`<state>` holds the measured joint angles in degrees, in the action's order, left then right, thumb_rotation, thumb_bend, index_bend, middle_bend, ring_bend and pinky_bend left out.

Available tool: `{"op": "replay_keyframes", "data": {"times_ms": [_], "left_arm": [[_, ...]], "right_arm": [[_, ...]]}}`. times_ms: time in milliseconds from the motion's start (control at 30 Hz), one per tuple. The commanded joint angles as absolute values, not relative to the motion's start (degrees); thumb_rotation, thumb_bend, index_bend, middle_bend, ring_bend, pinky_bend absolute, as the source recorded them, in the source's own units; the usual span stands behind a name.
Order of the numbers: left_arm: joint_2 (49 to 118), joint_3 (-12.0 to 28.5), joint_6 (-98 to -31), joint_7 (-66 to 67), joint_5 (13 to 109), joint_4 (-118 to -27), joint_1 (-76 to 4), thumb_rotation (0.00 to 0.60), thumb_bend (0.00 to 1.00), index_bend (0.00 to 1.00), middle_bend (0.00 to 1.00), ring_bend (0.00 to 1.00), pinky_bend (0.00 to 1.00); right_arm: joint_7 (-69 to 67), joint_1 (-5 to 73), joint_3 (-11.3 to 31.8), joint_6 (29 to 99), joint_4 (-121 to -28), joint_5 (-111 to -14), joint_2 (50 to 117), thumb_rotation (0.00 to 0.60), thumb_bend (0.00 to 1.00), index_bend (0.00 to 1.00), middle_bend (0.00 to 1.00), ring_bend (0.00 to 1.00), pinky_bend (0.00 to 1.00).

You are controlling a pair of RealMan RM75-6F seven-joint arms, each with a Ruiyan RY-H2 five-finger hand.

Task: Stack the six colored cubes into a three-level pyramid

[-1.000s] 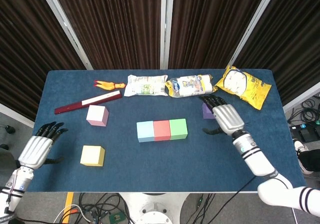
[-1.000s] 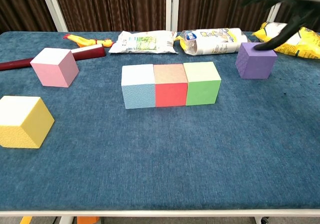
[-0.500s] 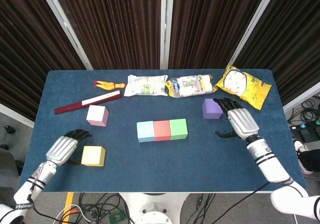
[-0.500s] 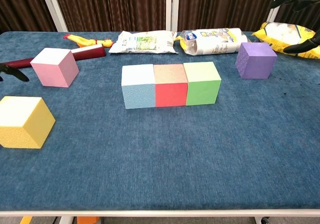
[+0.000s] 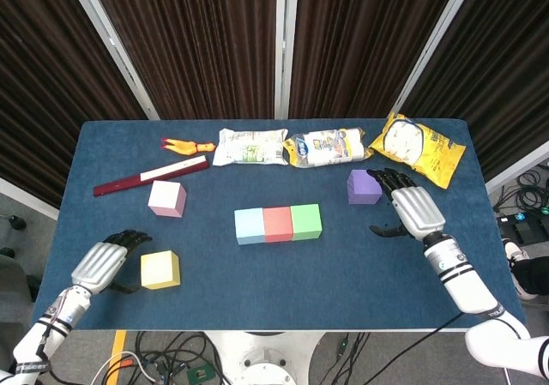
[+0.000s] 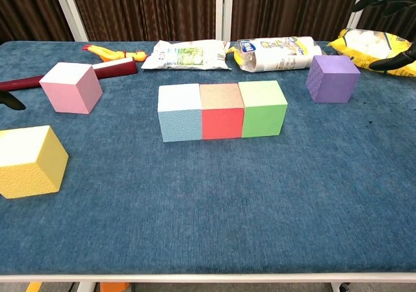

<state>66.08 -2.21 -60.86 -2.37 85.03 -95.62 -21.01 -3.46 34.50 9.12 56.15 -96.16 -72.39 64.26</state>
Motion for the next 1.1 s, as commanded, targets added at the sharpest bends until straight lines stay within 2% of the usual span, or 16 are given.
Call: {"op": "replay_keyframes", "data": {"times_ms": [33, 400, 467, 533, 633, 700, 767, 900, 1100], "left_arm": [[65.8, -2.6, -59.8, -2.1, 84.2, -97.5, -21.1, 0.6, 0.0, 0.15, 0.14, 0.09, 0.2], [69.5, -0.6, -57.6, 1.2, 79.0, -99.2, -22.8, 0.6, 0.0, 0.13, 0.14, 0.09, 0.24], [70.9, 0.2, -58.1, 2.2, 77.4, -98.5, -22.8, 0.6, 0.0, 0.14, 0.14, 0.1, 0.3], [72.2, 1.0, -58.9, 3.3, 76.0, -98.1, -22.8, 0.6, 0.0, 0.18, 0.18, 0.16, 0.38], [73.7, 1.6, -60.0, 4.2, 75.3, -97.8, -22.7, 0.6, 0.0, 0.29, 0.3, 0.27, 0.46], [74.4, 2.0, -60.3, 3.9, 75.0, -97.5, -22.8, 0.6, 0.0, 0.36, 0.38, 0.36, 0.56], [74.5, 2.3, -59.9, 3.7, 74.9, -97.5, -23.2, 0.6, 0.0, 0.4, 0.43, 0.41, 0.62], [73.2, 3.4, -59.6, 2.5, 75.7, -99.0, -24.3, 0.6, 0.0, 0.44, 0.47, 0.43, 0.67], [70.0, 7.4, -59.8, -1.3, 78.1, -103.5, -27.2, 0.6, 0.0, 0.44, 0.47, 0.43, 0.68]], "right_arm": [[-3.6, 34.4, 9.0, 56.0, -96.0, -72.4, 64.3, 0.6, 0.1, 0.0, 0.1, 0.0, 0.1], [-4.2, 33.5, 8.8, 56.3, -95.4, -72.7, 64.2, 0.6, 0.1, 0.0, 0.1, 0.0, 0.1], [-4.4, 33.3, 8.7, 56.3, -95.2, -72.8, 64.3, 0.6, 0.1, 0.0, 0.1, 0.0, 0.1], [-4.7, 33.2, 8.8, 56.4, -95.0, -72.9, 64.3, 0.6, 0.1, 0.0, 0.1, 0.0, 0.1], [-5.1, 33.0, 8.9, 56.6, -94.8, -73.1, 64.4, 0.6, 0.1, 0.0, 0.1, 0.0, 0.1], [-5.4, 32.9, 9.0, 56.7, -94.6, -73.2, 64.4, 0.6, 0.1, 0.0, 0.1, 0.0, 0.1], [-5.7, 32.8, 9.1, 56.8, -94.5, -73.4, 64.4, 0.6, 0.1, 0.0, 0.1, 0.0, 0.1], [-6.4, 32.6, 9.3, 57.0, -94.2, -73.4, 64.2, 0.6, 0.1, 0.0, 0.1, 0.0, 0.1], [-8.4, 31.9, 10.2, 58.2, -94.4, -73.6, 63.2, 0.6, 0.1, 0.0, 0.11, 0.0, 0.1]]}}
